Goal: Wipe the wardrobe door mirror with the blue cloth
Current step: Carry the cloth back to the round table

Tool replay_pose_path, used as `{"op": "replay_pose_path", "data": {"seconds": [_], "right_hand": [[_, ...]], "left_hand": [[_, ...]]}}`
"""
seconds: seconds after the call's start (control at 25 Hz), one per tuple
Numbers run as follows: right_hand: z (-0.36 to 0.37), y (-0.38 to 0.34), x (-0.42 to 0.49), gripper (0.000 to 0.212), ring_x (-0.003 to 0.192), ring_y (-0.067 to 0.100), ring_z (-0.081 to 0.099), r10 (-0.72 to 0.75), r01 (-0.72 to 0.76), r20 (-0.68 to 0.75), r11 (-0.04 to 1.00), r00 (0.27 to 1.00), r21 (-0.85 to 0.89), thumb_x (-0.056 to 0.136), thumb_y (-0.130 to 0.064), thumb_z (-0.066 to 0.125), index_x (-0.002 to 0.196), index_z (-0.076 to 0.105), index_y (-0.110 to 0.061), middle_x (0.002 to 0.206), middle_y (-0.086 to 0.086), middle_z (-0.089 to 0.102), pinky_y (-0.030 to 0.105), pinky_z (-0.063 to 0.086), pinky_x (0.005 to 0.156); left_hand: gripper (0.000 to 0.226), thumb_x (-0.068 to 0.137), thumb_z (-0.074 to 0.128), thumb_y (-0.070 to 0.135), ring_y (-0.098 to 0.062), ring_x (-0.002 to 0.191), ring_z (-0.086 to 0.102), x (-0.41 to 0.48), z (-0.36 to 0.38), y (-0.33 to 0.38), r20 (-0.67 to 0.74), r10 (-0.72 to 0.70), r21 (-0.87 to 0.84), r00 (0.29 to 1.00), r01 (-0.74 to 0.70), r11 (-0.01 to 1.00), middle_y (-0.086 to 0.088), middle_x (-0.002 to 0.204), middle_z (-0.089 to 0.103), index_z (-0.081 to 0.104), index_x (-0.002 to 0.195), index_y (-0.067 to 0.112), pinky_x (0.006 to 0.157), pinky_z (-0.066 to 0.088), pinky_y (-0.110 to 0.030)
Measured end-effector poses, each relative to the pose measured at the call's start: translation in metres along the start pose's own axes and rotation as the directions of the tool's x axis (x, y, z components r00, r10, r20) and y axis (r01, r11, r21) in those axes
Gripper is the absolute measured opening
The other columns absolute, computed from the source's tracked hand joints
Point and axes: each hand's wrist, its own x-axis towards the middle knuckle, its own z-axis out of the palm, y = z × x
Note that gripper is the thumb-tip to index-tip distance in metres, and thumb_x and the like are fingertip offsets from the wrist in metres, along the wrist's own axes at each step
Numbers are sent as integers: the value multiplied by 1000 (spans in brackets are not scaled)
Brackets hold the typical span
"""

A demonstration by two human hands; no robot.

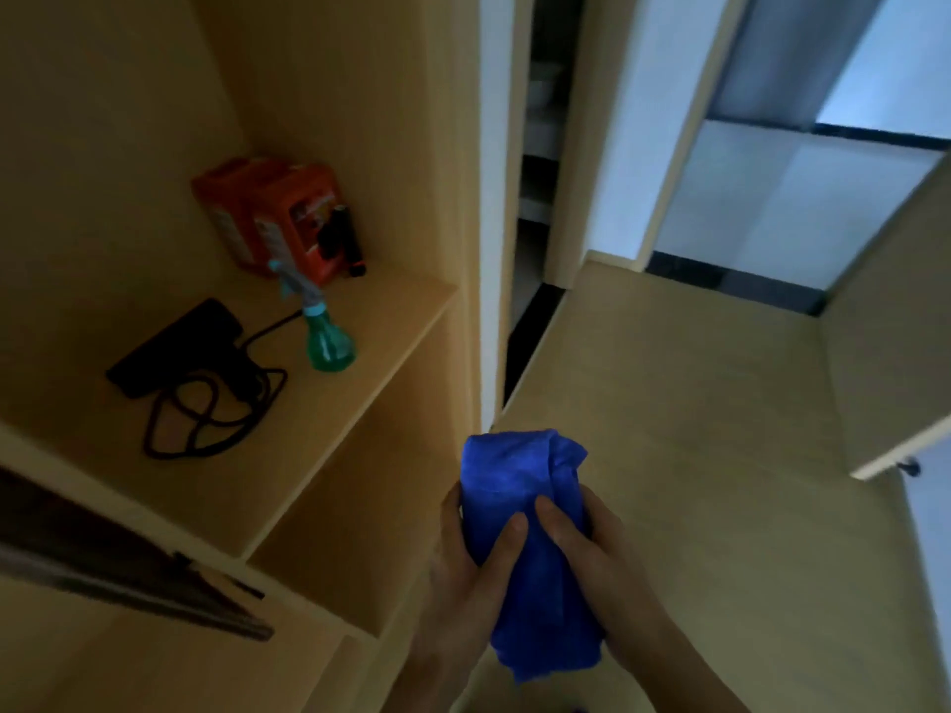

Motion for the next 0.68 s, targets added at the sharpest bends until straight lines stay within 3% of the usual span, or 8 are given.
{"op": "replay_pose_path", "data": {"seconds": [0.12, 0.28, 0.44, 0.68], "right_hand": [[-44, 0, -13, 21, 97, 30, 73, -16, 27, -129, 996, 992, 86, 98, -24, 60, 114, 66, -12, 104, 11, 75, 52, 58, 89], [-109, 3, -31, 25, 98, 18, 73, -19, 56, -222, 986, 975, 159, 98, -30, 58, 121, 63, -21, 108, -1, 76, 33, 61, 80], [-183, 10, -55, 24, 95, 8, 73, -33, 88, -308, 982, 951, 165, 97, -38, 59, 120, 61, -32, 106, -13, 75, 18, 57, 71], [-280, 21, -103, 37, 99, 6, 71, -52, 108, -477, 990, 877, 92, 90, -53, 58, 121, 60, -34, 109, -14, 74, 25, 57, 79]], "left_hand": [[70, 68, 69, 73, -1, 110, 66, 0, 44, 13, 154, 10, 35, 988, -16, 999, 18, 122, 67, 49, 129, 46, 98, 55, -35], [75, 69, 79, 58, 0, 104, 69, -8, 109, 21, 335, -52, -19, 941, 62, 998, 17, 124, 66, 45, 135, 46, 81, 60, -23], [80, 65, 79, 64, 0, 107, 68, -27, 180, 25, 454, -42, 19, 890, 37, 999, 20, 125, 66, 44, 135, 50, 89, 60, -29], [71, 80, 81, 49, 1, 107, 68, -59, 282, 25, 642, -33, 53, 766, -2, 999, 18, 127, 65, 43, 139, 42, 91, 60, -32]]}}
